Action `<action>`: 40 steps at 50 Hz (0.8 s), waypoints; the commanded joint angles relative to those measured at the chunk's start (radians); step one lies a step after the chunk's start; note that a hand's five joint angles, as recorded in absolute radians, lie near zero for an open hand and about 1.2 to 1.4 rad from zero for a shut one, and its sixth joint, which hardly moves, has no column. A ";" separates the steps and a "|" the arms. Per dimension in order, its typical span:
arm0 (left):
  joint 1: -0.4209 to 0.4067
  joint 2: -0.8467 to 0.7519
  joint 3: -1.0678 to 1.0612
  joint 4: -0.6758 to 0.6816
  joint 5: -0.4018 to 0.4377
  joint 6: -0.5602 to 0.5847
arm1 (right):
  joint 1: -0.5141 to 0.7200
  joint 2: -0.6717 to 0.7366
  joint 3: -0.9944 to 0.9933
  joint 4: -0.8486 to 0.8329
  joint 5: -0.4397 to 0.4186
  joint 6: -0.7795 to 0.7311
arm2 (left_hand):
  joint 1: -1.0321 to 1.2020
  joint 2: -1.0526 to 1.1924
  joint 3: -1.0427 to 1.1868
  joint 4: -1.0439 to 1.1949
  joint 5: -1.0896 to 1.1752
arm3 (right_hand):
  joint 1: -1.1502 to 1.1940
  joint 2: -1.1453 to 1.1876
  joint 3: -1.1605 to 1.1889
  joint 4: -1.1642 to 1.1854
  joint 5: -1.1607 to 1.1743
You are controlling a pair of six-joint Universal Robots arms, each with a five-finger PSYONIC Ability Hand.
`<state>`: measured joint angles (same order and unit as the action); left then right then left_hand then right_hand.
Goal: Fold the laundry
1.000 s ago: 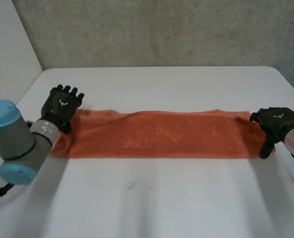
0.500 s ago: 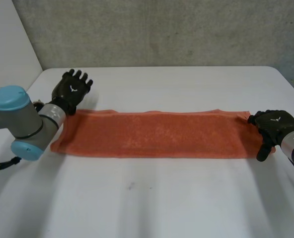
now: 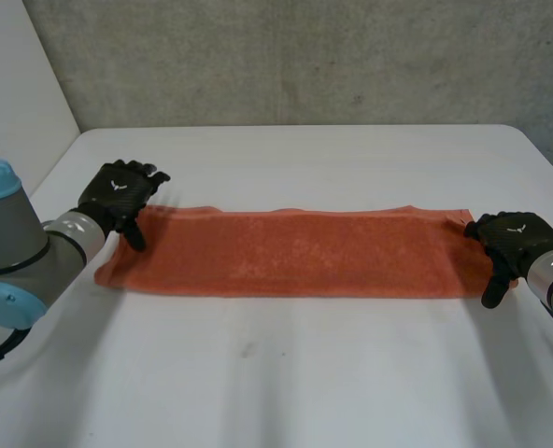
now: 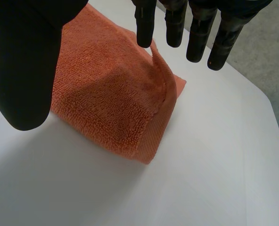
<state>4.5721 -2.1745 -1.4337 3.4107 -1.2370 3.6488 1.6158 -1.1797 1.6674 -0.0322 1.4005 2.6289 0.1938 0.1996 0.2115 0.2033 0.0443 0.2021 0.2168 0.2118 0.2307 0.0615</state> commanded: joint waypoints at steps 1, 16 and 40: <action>0.053 -0.067 0.015 0.035 -0.005 0.126 | -0.005 0.000 0.005 0.000 0.000 -0.001 | 0.005 -0.001 -0.013 -0.005 -0.020 | -0.028 -0.042 -0.037 -0.056 -0.062; 0.110 -0.153 0.075 0.096 -0.059 0.327 | 0.004 0.003 0.006 0.000 0.005 -0.003 | 0.002 -0.004 -0.016 -0.007 -0.023 | -0.028 -0.042 -0.037 -0.056 -0.062; -0.030 0.145 -0.123 0.062 -0.053 -0.022 | -0.010 -0.003 -0.003 0.014 -0.061 0.006 | -0.016 -0.021 -0.033 -0.025 -0.041 | -0.028 -0.042 -0.037 -0.056 -0.062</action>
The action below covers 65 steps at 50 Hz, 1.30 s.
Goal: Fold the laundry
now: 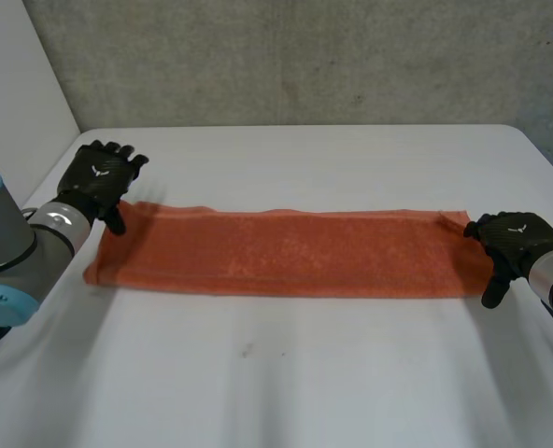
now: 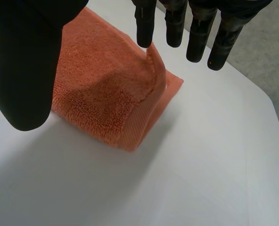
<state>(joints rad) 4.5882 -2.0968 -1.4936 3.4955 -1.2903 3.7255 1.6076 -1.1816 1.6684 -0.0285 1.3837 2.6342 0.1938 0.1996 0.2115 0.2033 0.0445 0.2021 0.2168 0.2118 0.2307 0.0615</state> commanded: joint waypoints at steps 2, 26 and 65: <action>-0.060 0.081 -0.085 -0.032 -0.003 -0.128 | -0.008 0.002 -0.006 0.013 -0.064 0.001 | -0.018 -0.024 -0.036 -0.028 -0.044 | -0.028 -0.042 -0.037 -0.056 -0.062; -0.114 0.107 -0.192 -0.024 -0.007 -0.217 | -0.106 0.112 -0.022 -0.079 -0.149 -0.023 | -0.016 -0.021 -0.033 -0.025 -0.041 | 0.353 0.338 0.343 0.324 0.319; -0.104 0.123 -0.212 -0.016 -0.007 -0.217 | -0.336 0.203 -0.242 -0.074 -0.043 -0.079 | -0.016 -0.021 -0.033 -0.025 -0.041 | 1.194 1.180 1.184 1.166 1.160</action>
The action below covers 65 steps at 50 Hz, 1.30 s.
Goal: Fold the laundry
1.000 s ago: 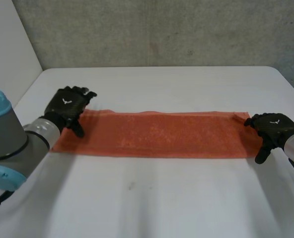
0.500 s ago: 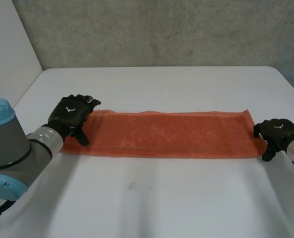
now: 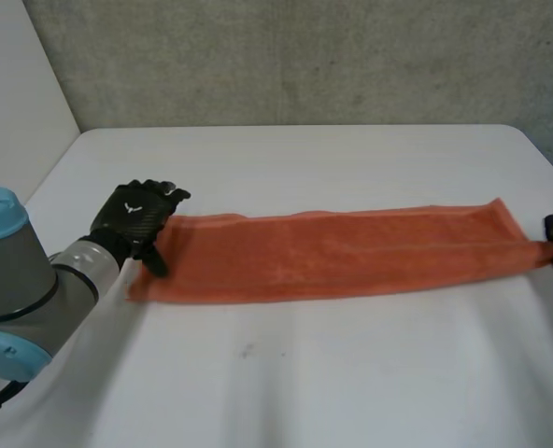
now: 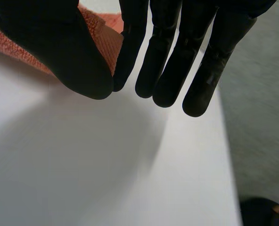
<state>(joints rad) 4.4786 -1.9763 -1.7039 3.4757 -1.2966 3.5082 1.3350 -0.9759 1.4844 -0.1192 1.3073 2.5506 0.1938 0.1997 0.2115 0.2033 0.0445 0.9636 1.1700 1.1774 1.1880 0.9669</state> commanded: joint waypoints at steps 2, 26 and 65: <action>0.005 0.002 -0.002 0.003 0.000 0.000 | -0.082 -0.004 -0.090 0.029 0.038 0.002 | -0.016 -0.021 -0.033 -0.025 -0.041 | 0.433 0.226 0.219 0.208 0.255; 0.025 0.037 -0.002 0.003 -0.004 -0.003 | 0.647 -0.008 -0.415 0.046 0.020 0.342 | -0.010 -0.016 -0.027 -0.019 -0.035 | 0.433 0.226 0.219 0.208 0.255; -0.171 -0.053 0.099 -0.009 0.010 -0.069 | 0.751 -0.061 -0.184 0.156 0.224 0.387 | 0.231 0.225 0.213 0.221 0.205 | -0.789 -0.995 -1.003 -1.013 -0.967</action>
<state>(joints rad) 4.3913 -1.9369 -1.6683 3.4780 -1.2937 3.4379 2.2326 -0.9291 1.0992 0.0765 1.5814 2.9362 0.2263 0.2291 0.2318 0.2280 0.0642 0.2013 0.2132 0.2089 0.2295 0.0616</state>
